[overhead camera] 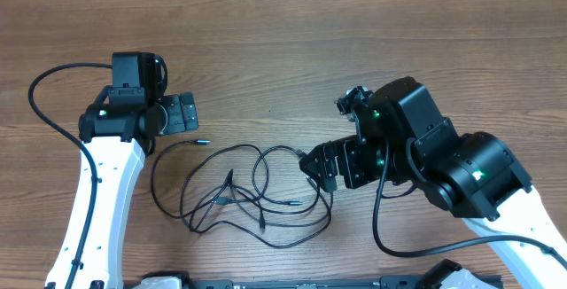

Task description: Untangle cables

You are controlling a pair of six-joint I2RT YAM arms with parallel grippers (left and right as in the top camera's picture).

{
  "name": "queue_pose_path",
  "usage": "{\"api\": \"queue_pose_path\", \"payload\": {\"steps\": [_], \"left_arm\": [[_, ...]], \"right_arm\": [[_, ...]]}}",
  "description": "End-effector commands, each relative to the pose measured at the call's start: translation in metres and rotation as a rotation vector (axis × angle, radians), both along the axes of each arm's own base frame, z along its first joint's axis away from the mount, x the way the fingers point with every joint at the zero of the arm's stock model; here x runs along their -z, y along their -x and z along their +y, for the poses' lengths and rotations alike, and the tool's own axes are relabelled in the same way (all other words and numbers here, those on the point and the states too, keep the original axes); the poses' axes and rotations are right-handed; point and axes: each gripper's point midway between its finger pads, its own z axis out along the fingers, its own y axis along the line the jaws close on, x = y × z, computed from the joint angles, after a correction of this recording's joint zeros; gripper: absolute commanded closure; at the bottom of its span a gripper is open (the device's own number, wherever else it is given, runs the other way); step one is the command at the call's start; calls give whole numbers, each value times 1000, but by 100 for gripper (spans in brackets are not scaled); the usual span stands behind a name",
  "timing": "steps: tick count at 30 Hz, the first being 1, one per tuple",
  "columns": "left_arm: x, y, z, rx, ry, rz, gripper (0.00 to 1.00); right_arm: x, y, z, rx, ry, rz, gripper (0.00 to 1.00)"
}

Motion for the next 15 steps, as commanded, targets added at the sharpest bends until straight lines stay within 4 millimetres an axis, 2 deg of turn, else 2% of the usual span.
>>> {"api": "queue_pose_path", "payload": {"steps": [1, 7, 12, 15], "left_arm": [[-1, 0, 0, -20, 15, -8, 1], [-1, 0, 0, -20, 15, -8, 0], [-1, 0, 0, -20, 15, -8, 0], [-1, 0, 0, -20, 15, -8, 0]], "right_arm": [[14, -8, -1, 31, 41, 29, 0], [39, -17, 8, 2, 97, 83, 0], [64, -14, 21, -179, 182, 66, 0], [77, -6, 27, -297, 229, 59, 0]]}}
